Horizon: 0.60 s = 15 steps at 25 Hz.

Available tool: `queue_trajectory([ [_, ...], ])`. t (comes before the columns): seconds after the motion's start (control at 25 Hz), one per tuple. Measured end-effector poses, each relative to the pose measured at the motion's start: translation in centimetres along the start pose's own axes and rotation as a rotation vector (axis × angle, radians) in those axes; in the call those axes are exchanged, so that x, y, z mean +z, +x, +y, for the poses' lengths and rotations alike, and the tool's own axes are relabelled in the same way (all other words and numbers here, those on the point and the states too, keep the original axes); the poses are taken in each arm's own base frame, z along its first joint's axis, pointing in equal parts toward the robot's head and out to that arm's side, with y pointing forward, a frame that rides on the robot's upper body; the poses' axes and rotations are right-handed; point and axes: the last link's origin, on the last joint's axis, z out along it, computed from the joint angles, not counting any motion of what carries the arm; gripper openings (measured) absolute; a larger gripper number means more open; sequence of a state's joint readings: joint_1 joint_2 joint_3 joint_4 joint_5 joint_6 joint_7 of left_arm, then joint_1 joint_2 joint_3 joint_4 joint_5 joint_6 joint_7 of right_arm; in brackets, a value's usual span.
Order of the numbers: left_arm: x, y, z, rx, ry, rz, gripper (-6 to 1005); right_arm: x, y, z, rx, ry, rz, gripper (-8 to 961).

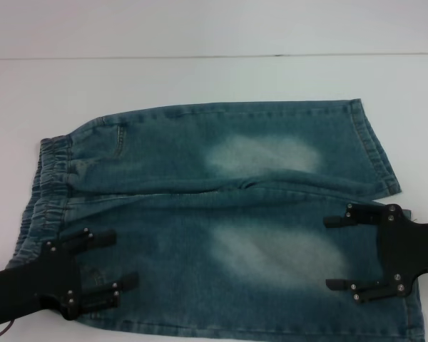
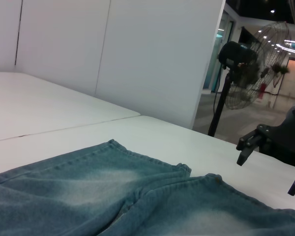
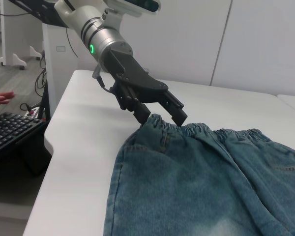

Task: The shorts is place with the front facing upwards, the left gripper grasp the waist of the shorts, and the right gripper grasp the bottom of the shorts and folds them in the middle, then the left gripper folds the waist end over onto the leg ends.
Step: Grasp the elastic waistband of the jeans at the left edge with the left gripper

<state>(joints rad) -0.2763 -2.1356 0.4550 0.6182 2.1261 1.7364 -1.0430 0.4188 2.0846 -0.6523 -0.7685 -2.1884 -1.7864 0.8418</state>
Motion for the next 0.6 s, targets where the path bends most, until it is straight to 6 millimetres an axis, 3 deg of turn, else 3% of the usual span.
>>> queue_trajectory([
  [0.6,-0.56,-0.05,-0.96,-0.042,0.064,-0.031,821,0.04,0.04,0.04,-0.004,0.003,-0.002,882],
])
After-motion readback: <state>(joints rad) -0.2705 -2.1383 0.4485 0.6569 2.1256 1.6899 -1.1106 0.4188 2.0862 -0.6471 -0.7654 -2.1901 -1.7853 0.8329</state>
